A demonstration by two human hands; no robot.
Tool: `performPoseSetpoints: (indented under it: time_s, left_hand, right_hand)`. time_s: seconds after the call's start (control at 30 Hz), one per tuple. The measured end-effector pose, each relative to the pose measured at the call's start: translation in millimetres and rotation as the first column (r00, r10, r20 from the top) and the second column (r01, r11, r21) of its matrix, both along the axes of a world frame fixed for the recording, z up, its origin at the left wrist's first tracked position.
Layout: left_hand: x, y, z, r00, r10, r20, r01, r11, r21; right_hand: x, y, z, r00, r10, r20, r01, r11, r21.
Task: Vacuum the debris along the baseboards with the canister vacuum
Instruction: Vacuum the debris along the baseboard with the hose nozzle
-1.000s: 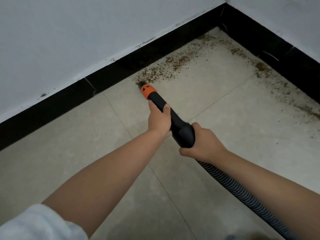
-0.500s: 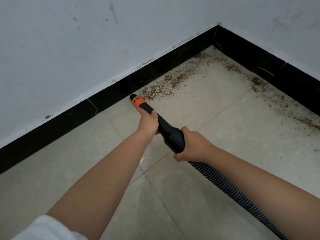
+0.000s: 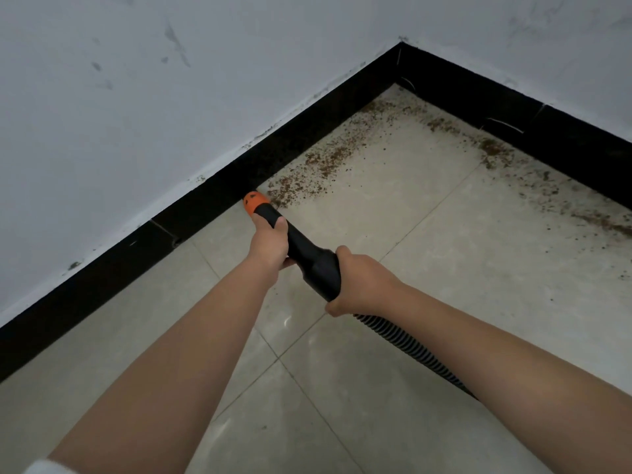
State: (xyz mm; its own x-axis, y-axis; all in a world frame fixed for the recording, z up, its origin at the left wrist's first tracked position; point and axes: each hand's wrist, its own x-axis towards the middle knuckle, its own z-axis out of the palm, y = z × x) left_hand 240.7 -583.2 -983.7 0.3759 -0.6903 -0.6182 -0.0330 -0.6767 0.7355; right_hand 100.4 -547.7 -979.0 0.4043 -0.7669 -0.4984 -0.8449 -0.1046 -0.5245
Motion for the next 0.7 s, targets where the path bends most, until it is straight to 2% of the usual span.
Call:
performPoseSetpoints:
  time_s: [0.3, 0.7]
  left_hand:
    - [-23.2, 20.6, 10.1, 0.999, -0.028, -0.033, 0.028, 1.000, 0.005]
    - [-66.1, 16.1, 9.0, 0.994, -0.109, 0.007, 0.109, 0.994, 0.015]
  right_hand:
    - [-23.8, 26.2, 8.4, 0.999, -0.027, 0.046, 0.027, 1.000, 0.012]
    - [-63.2, 24.3, 10.7, 0.997, -0.080, -0.006, 0.080, 0.997, -0.001]
